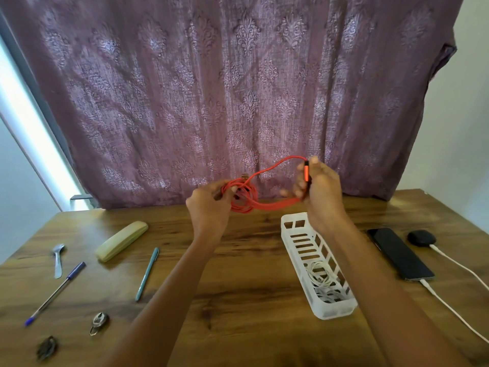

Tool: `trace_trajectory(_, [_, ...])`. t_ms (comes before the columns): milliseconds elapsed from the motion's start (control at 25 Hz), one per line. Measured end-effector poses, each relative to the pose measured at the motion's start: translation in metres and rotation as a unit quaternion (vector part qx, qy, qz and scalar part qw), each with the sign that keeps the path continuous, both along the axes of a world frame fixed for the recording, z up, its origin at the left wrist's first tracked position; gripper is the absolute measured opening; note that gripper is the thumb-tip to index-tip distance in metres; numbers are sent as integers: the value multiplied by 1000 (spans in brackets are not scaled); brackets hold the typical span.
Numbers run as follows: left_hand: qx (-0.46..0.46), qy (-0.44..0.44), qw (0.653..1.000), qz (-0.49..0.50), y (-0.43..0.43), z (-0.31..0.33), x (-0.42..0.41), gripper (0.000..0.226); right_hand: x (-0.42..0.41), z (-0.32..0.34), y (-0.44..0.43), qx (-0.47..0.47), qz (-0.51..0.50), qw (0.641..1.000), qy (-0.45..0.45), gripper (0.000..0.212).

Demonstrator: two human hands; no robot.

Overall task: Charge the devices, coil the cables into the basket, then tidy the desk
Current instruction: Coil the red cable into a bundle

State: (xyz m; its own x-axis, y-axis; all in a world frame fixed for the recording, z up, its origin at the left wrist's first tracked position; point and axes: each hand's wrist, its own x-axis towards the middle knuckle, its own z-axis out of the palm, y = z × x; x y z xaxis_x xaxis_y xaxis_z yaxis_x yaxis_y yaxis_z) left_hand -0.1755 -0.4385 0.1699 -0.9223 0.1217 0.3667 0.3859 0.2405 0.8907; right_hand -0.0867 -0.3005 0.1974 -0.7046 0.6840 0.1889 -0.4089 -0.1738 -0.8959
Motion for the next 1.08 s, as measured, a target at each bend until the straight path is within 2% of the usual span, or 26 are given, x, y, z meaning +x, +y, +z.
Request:
trace_trajectory(200, [18,-26,1000,3,-2,-1,-2,21,7,6,19,-2,17,996,-90,36])
trace_trajectory(360, [-20,-14,999,-25,0,-1,-3,21,9,8,23,-5,-11,994,-111,34])
trace_trajectory(480, [-19,-22,998,-52,-4,-3,-11,22,9,16,27,-13,6,992,-126,33])
trace_trajectory(640, [53,-94,992,-59,-6,-3,-26,10,5,0,28,-13,19,987,-161,38])
trace_trajectory(760, [106,-169,978,-56,-5,-3,-29,24,-6,-25,15,-34,36,982,-181,45])
trace_trajectory(800, [132,-193,970,-67,-4,-3,-27,25,-10,-33,8,-14,24,984,-176,44])
trace_trajectory(840, [159,-215,960,-80,-3,-2,-24,23,-13,-41,0,48,-12,984,-169,40])
trace_trajectory(880, [174,-227,955,-82,0,-1,-20,20,-14,-49,-8,148,-75,973,-159,35])
trace_trajectory(960, [182,-233,953,-70,5,1,-11,11,-11,-53,-27,313,-196,922,-118,22])
trace_trajectory(1000, [191,-237,950,-67,8,2,-8,8,-11,-51,-36,347,-212,909,-93,19])
trace_trajectory(1080, [237,-262,930,-100,14,4,1,9,-16,-46,-45,352,-173,916,-89,28])
